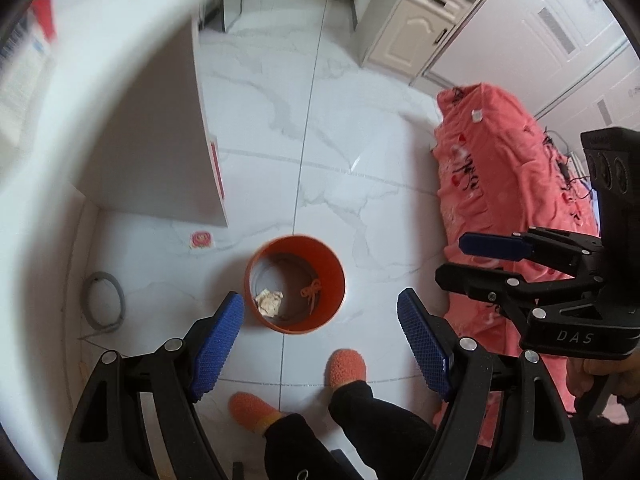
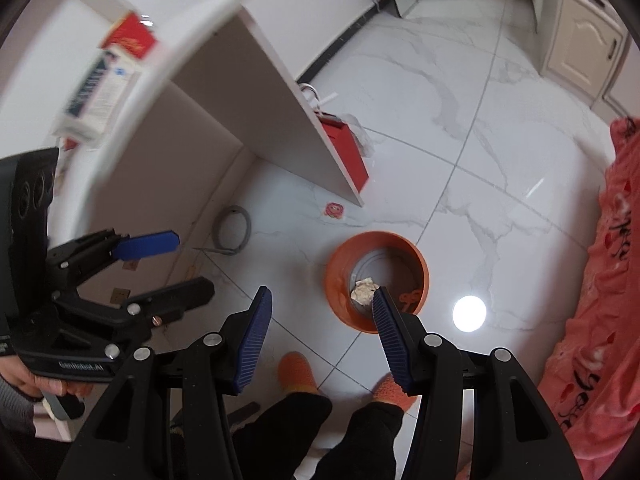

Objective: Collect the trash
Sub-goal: 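Move both tools back over the desk toward the clear plastic bag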

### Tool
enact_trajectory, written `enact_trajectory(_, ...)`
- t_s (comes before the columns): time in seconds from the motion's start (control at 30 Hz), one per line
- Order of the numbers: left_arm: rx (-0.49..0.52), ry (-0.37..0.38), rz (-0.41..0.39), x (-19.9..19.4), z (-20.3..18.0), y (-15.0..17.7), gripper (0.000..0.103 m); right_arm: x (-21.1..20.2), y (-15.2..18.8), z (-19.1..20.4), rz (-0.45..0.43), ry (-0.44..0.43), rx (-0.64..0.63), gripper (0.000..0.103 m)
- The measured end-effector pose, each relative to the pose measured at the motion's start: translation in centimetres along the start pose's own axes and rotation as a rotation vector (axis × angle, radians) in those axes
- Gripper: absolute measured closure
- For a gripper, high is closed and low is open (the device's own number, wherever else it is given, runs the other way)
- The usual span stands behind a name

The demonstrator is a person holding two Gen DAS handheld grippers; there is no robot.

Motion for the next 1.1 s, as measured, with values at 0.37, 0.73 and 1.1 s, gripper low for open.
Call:
enact_trajectory(0.37, -0.053, -0.087, -0.211, -13.8, 0.1, 2.2, 0.024, -10.2, -0.2, 10.7, -0.112, -0.129, -0.196, 0.045)
enact_trajectory(0.73, -0.246, -0.245, -0.352, -22.0, 4.7, 7.9, 0.017, -12.5, -1.0, 22.5, -0.15, -0.244, -0.449, 0.045)
enact_trajectory(1.1, -0.439, -0.341, -0.407, -26.6, 12.1, 12.2, 0.016, -9.3, -1.9, 31.9, -0.106, -0.315, -0.579, 0.045)
Point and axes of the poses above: each gripper's, at about its wrist camera, not at the fingertips, and x roughly the way its jaws point, z to its left, y to its underside, the point moved 3 cm from there along x, roughly the way its jaws point, and after that the axes turned 4 degrees about -y, right-handed, at the moved point
